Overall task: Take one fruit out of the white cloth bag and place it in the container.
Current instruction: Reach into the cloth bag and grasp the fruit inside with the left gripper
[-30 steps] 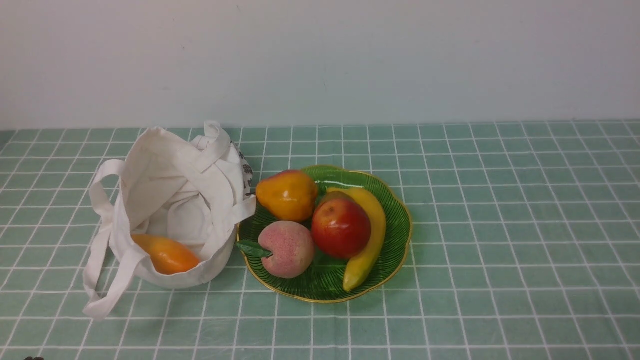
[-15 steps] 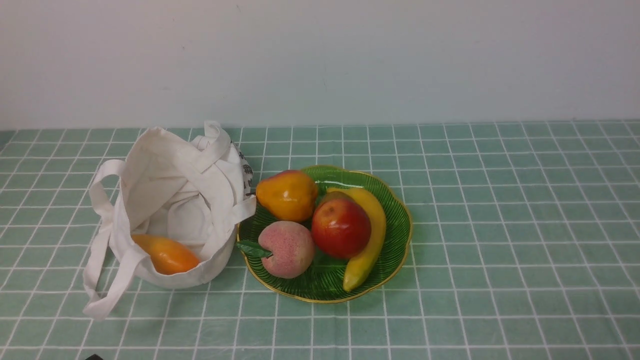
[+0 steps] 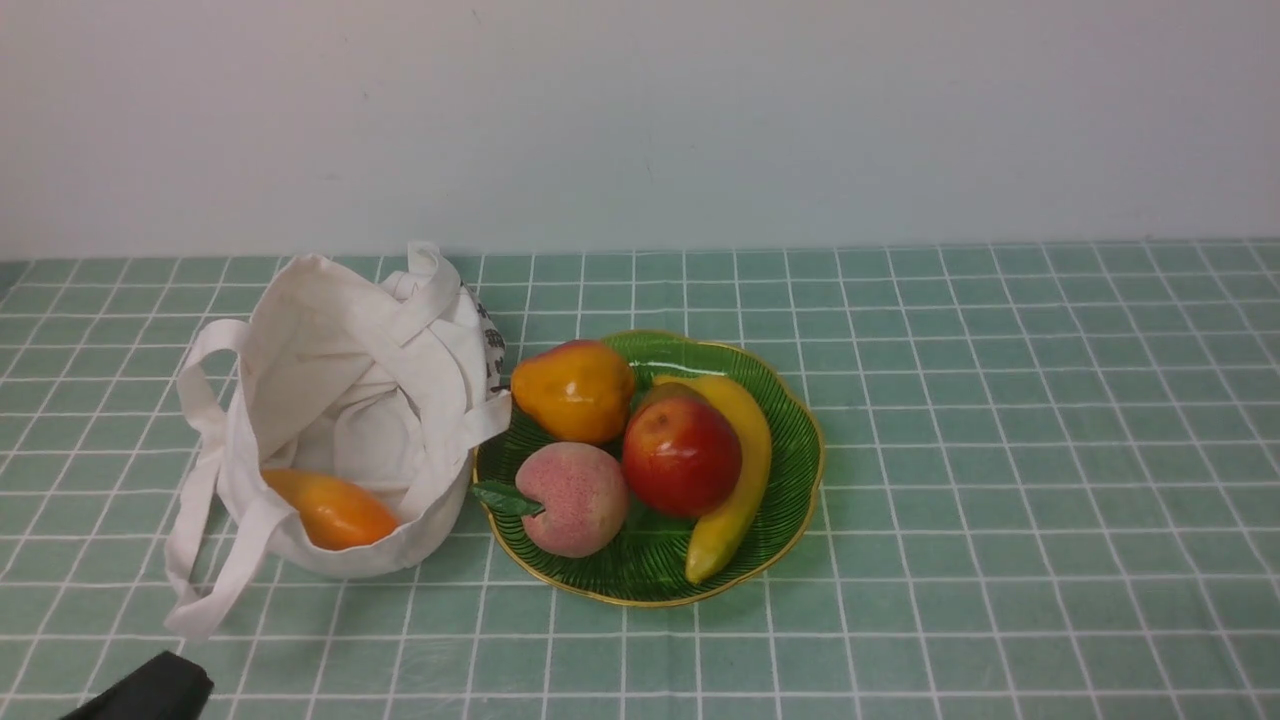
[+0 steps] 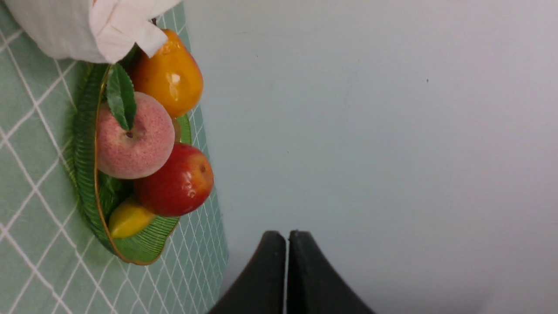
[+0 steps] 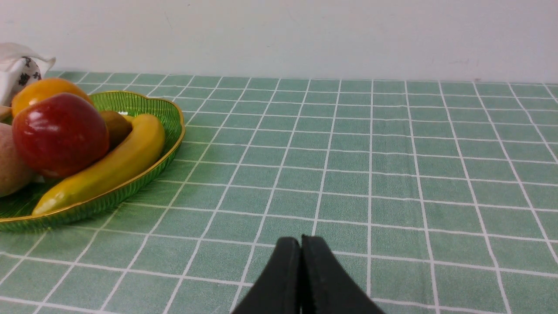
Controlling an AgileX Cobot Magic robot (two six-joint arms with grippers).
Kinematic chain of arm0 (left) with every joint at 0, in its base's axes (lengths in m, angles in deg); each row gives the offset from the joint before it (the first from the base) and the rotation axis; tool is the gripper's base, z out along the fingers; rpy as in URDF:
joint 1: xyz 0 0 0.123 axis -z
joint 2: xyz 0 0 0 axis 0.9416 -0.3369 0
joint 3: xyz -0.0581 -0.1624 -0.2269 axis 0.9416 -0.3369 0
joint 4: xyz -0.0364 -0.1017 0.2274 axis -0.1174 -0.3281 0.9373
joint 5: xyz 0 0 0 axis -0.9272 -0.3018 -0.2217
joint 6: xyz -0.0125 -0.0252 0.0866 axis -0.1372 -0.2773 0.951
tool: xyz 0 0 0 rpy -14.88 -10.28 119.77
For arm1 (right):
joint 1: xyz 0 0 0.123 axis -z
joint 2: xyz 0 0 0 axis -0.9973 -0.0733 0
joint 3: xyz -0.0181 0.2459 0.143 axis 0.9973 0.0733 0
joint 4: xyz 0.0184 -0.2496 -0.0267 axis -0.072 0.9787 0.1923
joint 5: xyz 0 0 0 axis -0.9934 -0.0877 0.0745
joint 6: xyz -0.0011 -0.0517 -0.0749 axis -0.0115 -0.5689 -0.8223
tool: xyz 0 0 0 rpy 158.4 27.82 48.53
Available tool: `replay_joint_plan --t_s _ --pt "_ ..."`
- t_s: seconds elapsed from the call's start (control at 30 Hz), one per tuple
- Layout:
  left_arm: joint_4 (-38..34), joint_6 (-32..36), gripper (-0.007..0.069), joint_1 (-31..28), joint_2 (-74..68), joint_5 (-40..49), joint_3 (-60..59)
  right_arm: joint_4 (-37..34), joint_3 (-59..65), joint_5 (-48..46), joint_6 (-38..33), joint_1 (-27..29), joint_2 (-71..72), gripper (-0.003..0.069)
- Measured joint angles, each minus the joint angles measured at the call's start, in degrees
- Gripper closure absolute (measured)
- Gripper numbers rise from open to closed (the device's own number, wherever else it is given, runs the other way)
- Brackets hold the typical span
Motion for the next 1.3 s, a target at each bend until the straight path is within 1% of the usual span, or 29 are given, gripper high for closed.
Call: replay_joint_plan --t_s 0.03,0.1,0.13,0.17,0.2,0.27,0.3,0.33,0.37,0.4,0.43,0.47,0.5,0.57,0.6,0.63,0.67,0.7,0.73,0.9,0.93,1.0,1.07,1.1,1.13,1.27,1.3 --pt "0.0 2.6 0.0632 0.0 0.0 0.0 1.34 0.0 0.0 0.0 0.0 0.0 0.0 0.0674" --pt "0.0 10.36 0.0632 0.0 -1.25 0.27 7.44 0.0 0.0 0.0 0.0 0.0 0.0 0.0674" --pt "0.0 10.36 0.0632 0.0 -1.25 0.33 8.04 0.0 0.0 0.0 0.0 0.0 0.0 0.0674" --pt "0.0 16.47 0.0632 0.0 -5.73 2.26 13.5 0.0 0.0 0.0 0.0 0.0 0.0 0.0674" --pt "0.0 18.05 0.0632 0.0 -7.61 3.61 15.98 0.0 0.0 0.0 0.0 0.0 0.0 0.0674" --pt "1.08 22.49 0.0632 0.0 -15.02 10.45 21.74 0.0 0.0 0.0 0.0 0.0 0.0 0.0674" --pt "2.97 24.26 0.0632 0.0 -19.27 15.95 25.78 0.0 0.0 0.0 0.0 0.0 0.0 0.0674" --pt "4.82 25.48 0.0632 0.0 -23.73 18.88 28.52 0.0 0.0 0.0 0.0 0.0 0.0 0.0674" --pt "7.77 27.07 0.0632 0.0 -28.32 24.83 31.98 0.0 0.0 0.0 0.0 0.0 0.0 0.0674" --pt "11.4 27.8 0.0632 0.0 -32.08 28.59 34.7 0.0 0.0 0.0 0.0 0.0 0.0 0.0674" --pt "17.3 28.67 0.0632 0.0 -38.63 35.21 39.97 0.0 0.0 0.0 0.0 0.0 0.0 0.0674" --pt "20.99 28.77 0.0632 0.0 -42.39 37.79 42.44 0.0 0.0 0.0 0.0 0.0 0.0 0.0674" --pt "21.93 28.77 0.0632 0.0 -43.32 38.35 43.02 0.0 0.0 0.0 0.0 0.0 0.0 0.0674" --pt "33.66 27.74 0.0632 0.0 -54.77 42.33 49.21 0.0 0.0 0.0 0.0 0.0 0.0 0.0674" --pt "38.81 25.71 0.0632 0.0 -60.36 42.57 52.35 0.0 0.0 0.0 0.0 0.0 0.0 0.0674" --pt "40.6 24.74 0.0632 0.0 -62.59 42.57 53.07 0.0 0.0 0.0 0.0 0.0 0.0 0.0674" --pt "40.6 24.4 0.0632 0.0 -63.3 42.57 53.41 0.0 0.0 0.0 0.0 0.0 0.0 0.0674" --pt "43.96 22.37 0.0631 0.0 -68.05 42.46 55.64 0.0 0.0 0.0 0.0 0.0 0.0 0.0674" --pt "45.18 21.32 0.0631 0.0 -71.7 42.33 57.6 0.0 0.0 0.0 0.0 0.0 0.0 0.0674" --pt "46.17 18.73 0.0618 0.31 -83.93 39.73 62.83 0.0 0.0 0.0 0.0 0.0 0.0 0.0674" --pt "46.23 18.59 0.0618 0.37 -83.93 39.58 62.99 0.0 0.0 0.0 0.0 0.0 0.0 0.0674" --pt "47.09 17.04 0.0584 0.43 -88.16 37.79 64.28 0.0 0.0 0.0 0.0 0.0 0.0 0.0674" --pt "49.24 15.65 0.0533 0.43 -90.98 36.16 64.77 0.0 0.0 0.0 0.0 0.0 0.0 0.0674" --pt "49.24 15.47 0.0533 0.43 -90.98 36.04 64.77 0.0 0.0 0.0 0.0 0.0 0.0 0.0674" --pt "51.15 13.71 0.0486 0.43 -92.65 35.1 64.83 0.0 0.0 0.0 0.0 0.0 0.0 0.0674" --pt "55.45 8.79 0.0355 0.43 -96.32 32.15 64.83 0.0 0.0 0.0 0.0 0.0 0.0 0.0674" --pt "56.49 7.18 0.0302 0.43 -97.45 30.51 64.83 0.0 0.0 0.0 0.0 0.0 0.0 0.0674"
